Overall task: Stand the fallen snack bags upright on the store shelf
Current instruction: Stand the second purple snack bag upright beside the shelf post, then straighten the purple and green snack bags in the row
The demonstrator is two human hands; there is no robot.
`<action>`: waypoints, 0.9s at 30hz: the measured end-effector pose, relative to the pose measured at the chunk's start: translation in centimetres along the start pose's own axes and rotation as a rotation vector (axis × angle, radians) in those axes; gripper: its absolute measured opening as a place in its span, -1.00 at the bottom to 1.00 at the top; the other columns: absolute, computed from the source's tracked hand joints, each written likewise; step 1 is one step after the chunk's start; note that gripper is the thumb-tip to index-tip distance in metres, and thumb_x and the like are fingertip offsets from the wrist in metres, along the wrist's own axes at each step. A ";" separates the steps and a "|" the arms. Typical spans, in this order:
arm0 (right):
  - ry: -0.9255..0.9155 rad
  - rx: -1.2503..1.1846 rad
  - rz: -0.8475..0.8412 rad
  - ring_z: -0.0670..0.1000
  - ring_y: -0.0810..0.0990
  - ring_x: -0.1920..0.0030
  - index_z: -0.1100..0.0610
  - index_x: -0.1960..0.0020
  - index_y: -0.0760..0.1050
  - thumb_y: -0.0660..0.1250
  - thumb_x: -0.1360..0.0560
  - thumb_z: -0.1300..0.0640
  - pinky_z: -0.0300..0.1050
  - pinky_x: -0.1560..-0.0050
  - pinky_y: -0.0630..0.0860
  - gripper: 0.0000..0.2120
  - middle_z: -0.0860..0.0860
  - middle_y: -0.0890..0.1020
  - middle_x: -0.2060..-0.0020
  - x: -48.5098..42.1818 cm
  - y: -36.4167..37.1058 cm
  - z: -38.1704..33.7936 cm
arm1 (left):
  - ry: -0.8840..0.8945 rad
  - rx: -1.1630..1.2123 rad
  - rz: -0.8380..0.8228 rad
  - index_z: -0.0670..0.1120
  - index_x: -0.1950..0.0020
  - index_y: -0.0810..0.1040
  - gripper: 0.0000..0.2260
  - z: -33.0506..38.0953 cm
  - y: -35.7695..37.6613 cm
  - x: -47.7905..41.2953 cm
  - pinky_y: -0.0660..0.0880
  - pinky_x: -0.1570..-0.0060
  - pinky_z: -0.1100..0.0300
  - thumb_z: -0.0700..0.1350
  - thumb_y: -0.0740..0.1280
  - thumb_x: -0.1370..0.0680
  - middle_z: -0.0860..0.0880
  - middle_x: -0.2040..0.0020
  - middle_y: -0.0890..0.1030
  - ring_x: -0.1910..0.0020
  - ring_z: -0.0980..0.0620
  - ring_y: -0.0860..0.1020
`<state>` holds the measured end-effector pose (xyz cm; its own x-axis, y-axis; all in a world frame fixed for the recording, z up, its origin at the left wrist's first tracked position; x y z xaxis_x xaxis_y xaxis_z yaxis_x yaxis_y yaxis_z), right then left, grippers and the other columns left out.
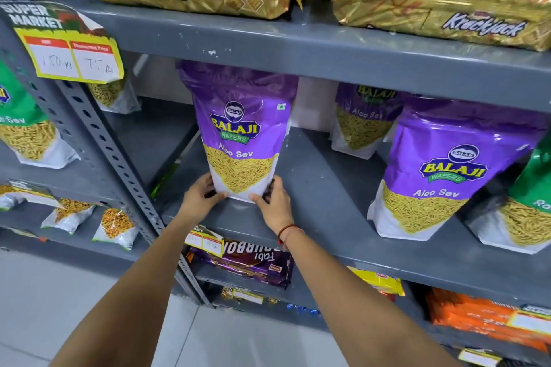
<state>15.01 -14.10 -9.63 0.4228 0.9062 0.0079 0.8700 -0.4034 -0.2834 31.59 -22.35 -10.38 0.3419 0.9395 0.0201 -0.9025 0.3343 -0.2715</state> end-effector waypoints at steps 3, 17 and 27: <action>0.009 -0.021 -0.008 0.16 0.58 -0.17 0.22 -0.30 0.31 0.46 -0.40 0.23 0.06 -0.21 0.54 -0.47 0.22 0.56 -0.20 0.2 -0.1 0.2 | -0.004 -0.023 0.003 -0.15 -0.28 0.41 -0.52 0.3 -0.1 0.4 0.44 -0.04 0.27 -0.25 0.45 -0.39 -0.06 -0.16 0.56 -0.11 0.00 0.53; 0.028 0.015 -0.069 0.18 0.47 -0.28 0.15 -0.35 0.24 0.42 -0.44 0.18 0.17 -0.31 0.44 -0.44 0.21 0.50 -0.26 1.6 -0.3 0.8 | -0.073 -0.119 0.030 -0.10 -0.28 0.41 -0.45 0.0 -0.8 1.8 0.47 -0.20 -0.02 -0.14 0.50 -0.34 -0.11 -0.20 0.57 -0.15 -0.05 0.54; -0.063 0.033 -0.099 0.08 0.44 -0.33 0.17 -0.42 0.23 0.43 -0.44 0.08 0.06 -0.33 0.42 -0.36 0.14 0.44 -0.35 3.5 -3.1 0.6 | -0.128 -0.016 0.253 -0.22 -0.30 0.37 -0.48 1.3 0.1 3.8 0.40 -0.09 0.14 -0.22 0.46 -0.39 -0.11 -0.18 0.55 -0.13 -0.01 0.51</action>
<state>13.68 -9.63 -9.28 0.3177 0.9479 -0.0226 0.8974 -0.3083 -0.3158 32.48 -18.61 -9.08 0.0693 0.9951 0.0703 -0.9504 0.0872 -0.2985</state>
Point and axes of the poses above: each hand's wrist, its own x-axis away from the middle knuckle, its own y-axis out of the palm, z = x × y, the point moved 1 cm from there along -x, towards the middle knuckle
